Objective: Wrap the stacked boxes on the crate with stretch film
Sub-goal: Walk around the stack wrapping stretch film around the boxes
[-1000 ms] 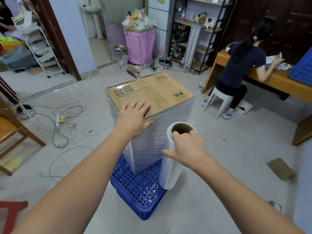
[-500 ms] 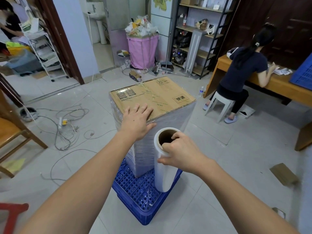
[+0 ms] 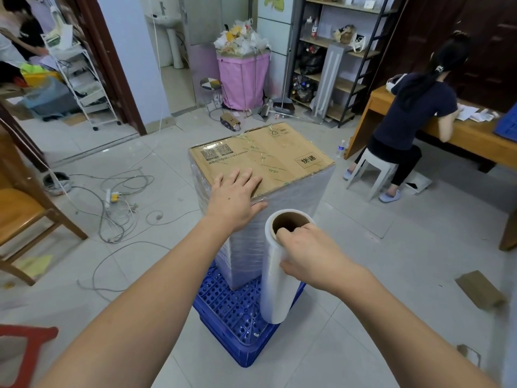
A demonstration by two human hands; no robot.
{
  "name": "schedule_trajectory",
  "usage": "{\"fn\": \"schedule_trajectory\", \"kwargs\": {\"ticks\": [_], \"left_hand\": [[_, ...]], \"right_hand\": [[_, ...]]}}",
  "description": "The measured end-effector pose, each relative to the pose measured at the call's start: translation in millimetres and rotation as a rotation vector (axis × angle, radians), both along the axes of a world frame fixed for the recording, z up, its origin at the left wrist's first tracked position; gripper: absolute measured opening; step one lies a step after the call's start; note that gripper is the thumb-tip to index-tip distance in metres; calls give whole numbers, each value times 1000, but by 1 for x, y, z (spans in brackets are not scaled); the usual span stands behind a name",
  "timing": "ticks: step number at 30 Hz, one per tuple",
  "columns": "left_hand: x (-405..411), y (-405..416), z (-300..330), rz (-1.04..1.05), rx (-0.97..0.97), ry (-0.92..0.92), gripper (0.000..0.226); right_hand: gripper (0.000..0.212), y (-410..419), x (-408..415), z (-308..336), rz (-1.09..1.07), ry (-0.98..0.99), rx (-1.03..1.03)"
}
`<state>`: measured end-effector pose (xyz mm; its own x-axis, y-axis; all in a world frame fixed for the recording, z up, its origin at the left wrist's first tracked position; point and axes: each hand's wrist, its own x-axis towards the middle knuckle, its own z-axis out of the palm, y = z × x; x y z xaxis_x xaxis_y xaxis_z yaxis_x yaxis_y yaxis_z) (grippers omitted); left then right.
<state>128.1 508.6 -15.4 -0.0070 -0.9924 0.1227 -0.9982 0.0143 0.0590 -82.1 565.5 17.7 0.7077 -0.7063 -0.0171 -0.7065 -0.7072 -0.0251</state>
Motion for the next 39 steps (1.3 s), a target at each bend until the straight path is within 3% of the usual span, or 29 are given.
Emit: {"fn": "schedule_trajectory", "kwargs": {"ticks": [7, 11, 16, 20, 22, 25, 39], "left_hand": [[7, 0, 1, -52, 24, 11, 77], [30, -9, 8, -229, 77, 53, 81], [86, -28, 16, -593, 169, -9, 109], [107, -45, 12, -796, 98, -138, 128], [109, -50, 9, -833, 64, -169, 131], [110, -51, 5, -846, 31, -168, 126], [100, -44, 11, -845, 19, -246, 122]], "right_hand": [[53, 16, 26, -8, -207, -13, -147], [45, 16, 33, 1, -297, 48, -72], [27, 28, 50, 2, -481, 56, -10], [58, 26, 67, -13, -689, 32, -63], [62, 22, 72, -26, -778, -16, -160], [65, 19, 69, -39, -762, -68, -273], [56, 42, 63, -21, -667, -86, -223]]}}
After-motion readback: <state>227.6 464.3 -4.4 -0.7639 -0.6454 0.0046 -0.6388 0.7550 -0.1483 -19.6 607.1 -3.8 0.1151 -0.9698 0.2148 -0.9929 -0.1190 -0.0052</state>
